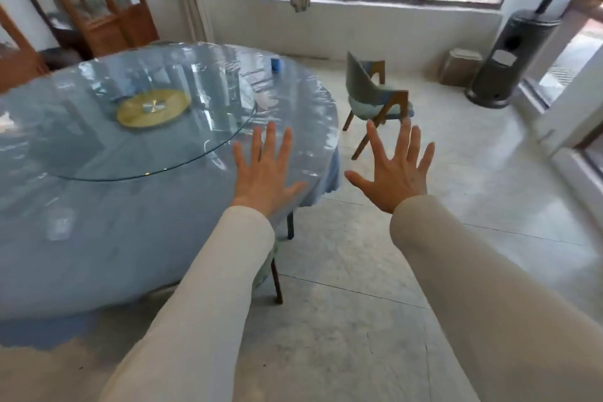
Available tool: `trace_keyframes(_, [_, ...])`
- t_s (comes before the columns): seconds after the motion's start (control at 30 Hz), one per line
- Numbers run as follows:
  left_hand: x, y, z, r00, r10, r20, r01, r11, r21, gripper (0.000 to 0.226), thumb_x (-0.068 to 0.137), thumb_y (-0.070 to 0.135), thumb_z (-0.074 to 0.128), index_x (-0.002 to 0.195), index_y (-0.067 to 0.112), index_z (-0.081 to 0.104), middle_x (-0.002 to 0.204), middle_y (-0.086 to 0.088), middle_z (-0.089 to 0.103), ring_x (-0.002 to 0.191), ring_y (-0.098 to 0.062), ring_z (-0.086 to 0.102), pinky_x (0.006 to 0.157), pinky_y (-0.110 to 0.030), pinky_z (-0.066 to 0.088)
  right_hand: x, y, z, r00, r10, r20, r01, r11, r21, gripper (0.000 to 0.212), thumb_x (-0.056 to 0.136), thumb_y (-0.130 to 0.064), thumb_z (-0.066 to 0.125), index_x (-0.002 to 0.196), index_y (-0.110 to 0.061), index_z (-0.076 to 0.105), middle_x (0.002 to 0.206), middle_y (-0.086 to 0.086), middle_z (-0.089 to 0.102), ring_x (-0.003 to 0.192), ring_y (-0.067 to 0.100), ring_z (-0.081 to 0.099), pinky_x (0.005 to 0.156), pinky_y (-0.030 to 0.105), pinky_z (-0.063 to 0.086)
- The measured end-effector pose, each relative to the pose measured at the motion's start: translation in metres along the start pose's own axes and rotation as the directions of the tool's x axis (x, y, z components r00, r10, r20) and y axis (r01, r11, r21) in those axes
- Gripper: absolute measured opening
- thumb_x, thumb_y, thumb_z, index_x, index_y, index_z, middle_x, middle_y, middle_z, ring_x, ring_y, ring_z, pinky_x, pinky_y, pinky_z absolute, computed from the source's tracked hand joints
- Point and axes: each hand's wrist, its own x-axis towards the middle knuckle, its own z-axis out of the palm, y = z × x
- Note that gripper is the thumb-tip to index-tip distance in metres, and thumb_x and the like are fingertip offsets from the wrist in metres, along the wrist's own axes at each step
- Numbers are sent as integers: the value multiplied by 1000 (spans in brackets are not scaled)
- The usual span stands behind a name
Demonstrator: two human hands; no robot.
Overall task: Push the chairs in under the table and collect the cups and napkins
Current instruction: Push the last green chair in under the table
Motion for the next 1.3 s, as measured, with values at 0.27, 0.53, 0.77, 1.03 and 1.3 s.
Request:
trace_keyframes(0.27, [71,170,-77,957,245,-154,-250,968,-13,100,90,78,36,159,28,-17,168,-10,-22,154,-37,-18,120,-69,1,-9,183,-104,961,262,-94,-271,957,-107,95,81,-90,19,150,-44,-27,159,13,-34,148,39,-25,116,65,-13])
trace_keyframes(0.53, [152,288,-110,921,304,-244,-326,944,-55,100,89,80,35,160,29,-13,168,-8,-23,154,-36,-21,118,-67,-7,14,311,-137,920,344,-185,-364,928,-82,93,83,-87,23,152,-44,-22,159,12,-35,149,37,-25,116,66,-9])
trace_keyframes(0.77, [220,368,-112,917,305,-258,-325,945,-36,99,90,81,31,159,30,-19,166,-6,-30,152,-35,-25,118,-66,-10,65,404,-153,904,352,-241,-385,916,-107,91,84,-86,21,152,-44,-22,159,11,-37,148,37,-27,117,65,-11])
trace_keyframes(1.03, [325,425,-74,912,320,-256,-338,941,-27,102,87,84,27,158,30,-23,164,-6,-34,151,-35,-28,119,-69,-8,163,473,-128,905,347,-246,-384,916,-120,87,84,-87,14,150,-46,-26,158,13,-38,148,36,-28,116,65,-13])
trace_keyframes(1.3, [487,474,-30,912,310,-269,-326,945,-17,102,87,84,26,156,30,-26,164,-7,-33,152,-37,-26,119,-70,-5,313,531,-77,913,346,-217,-376,919,-116,87,84,-88,15,151,-47,-22,160,14,-33,149,36,-26,116,65,-12])
